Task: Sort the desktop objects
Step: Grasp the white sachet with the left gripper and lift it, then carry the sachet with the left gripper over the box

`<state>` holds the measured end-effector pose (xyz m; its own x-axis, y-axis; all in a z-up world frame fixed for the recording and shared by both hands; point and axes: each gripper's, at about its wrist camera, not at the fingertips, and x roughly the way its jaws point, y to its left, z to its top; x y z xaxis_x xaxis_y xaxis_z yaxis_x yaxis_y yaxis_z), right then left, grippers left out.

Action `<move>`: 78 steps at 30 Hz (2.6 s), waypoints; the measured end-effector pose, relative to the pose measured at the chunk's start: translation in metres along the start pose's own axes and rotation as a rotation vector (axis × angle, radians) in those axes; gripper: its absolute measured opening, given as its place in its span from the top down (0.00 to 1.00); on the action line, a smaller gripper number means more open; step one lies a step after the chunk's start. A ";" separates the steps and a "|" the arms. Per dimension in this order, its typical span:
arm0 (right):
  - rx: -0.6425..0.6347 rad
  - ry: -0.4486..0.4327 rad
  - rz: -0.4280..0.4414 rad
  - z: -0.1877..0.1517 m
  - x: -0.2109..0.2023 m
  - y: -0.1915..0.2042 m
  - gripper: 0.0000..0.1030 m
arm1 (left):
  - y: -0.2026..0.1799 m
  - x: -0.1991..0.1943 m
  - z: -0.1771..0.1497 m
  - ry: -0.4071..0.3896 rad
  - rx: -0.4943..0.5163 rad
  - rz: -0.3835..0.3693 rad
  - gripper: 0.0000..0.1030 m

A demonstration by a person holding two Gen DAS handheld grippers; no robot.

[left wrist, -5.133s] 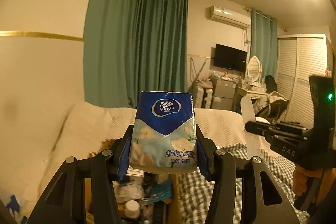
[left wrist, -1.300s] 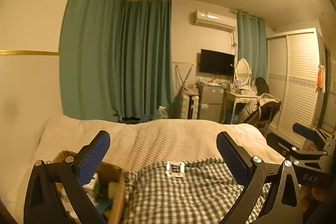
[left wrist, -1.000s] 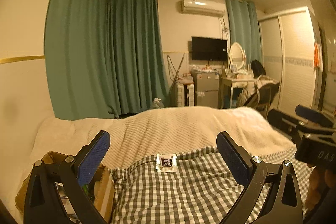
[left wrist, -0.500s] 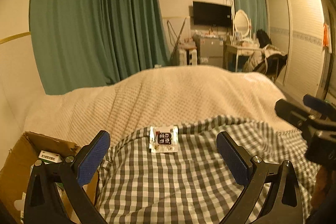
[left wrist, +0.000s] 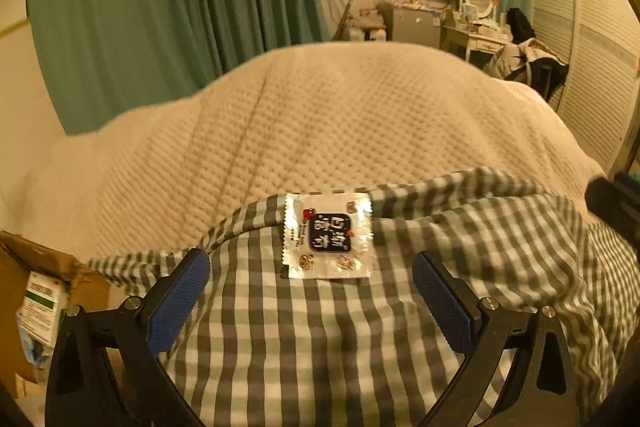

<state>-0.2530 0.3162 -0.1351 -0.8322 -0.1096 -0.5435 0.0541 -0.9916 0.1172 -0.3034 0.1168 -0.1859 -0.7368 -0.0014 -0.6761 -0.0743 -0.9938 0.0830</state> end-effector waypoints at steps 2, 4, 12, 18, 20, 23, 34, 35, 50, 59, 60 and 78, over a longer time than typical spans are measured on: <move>-0.008 0.021 0.009 -0.002 0.014 0.004 0.00 | 0.003 0.017 0.005 0.040 -0.011 0.002 0.00; -0.011 0.042 0.018 -0.004 0.026 0.008 0.00 | 0.005 0.031 0.007 0.077 -0.016 -0.005 0.00; 0.011 0.127 0.043 -0.015 0.057 0.012 0.00 | 0.000 0.085 0.005 0.260 -0.005 -0.032 0.07; 0.030 0.139 0.011 -0.019 0.056 0.012 0.00 | 0.004 0.065 0.003 0.205 -0.020 -0.026 0.49; 0.027 0.116 0.002 -0.018 0.047 0.014 0.00 | 0.006 0.054 0.002 0.177 -0.021 -0.045 0.58; 0.039 0.098 0.002 -0.017 0.032 0.014 0.00 | 0.005 0.033 -0.001 0.134 -0.007 -0.058 0.62; 0.071 -0.006 -0.011 0.000 -0.050 0.023 0.00 | 0.001 -0.071 0.004 -0.077 0.053 -0.114 0.66; 0.070 -0.020 -0.012 0.002 -0.059 0.026 0.00 | 0.002 -0.080 0.003 -0.089 0.052 -0.117 0.66; 0.001 -0.200 0.031 0.014 -0.189 0.089 0.01 | 0.049 -0.233 -0.018 -0.320 -0.005 -0.141 0.66; -0.038 -0.270 0.066 0.001 -0.247 0.131 0.01 | 0.074 -0.295 -0.045 -0.427 -0.022 -0.125 0.66; -0.043 -0.278 0.069 0.001 -0.252 0.135 0.01 | 0.076 -0.298 -0.046 -0.434 -0.022 -0.122 0.66; -0.073 -0.318 0.136 -0.005 -0.265 0.194 0.00 | 0.134 -0.318 -0.065 -0.528 -0.057 0.083 0.66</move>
<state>-0.0192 0.1527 0.0278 -0.9443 -0.2261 -0.2393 0.2064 -0.9729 0.1047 -0.0359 -0.0233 -0.0075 -0.9774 -0.0387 -0.2080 0.0244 -0.9972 0.0707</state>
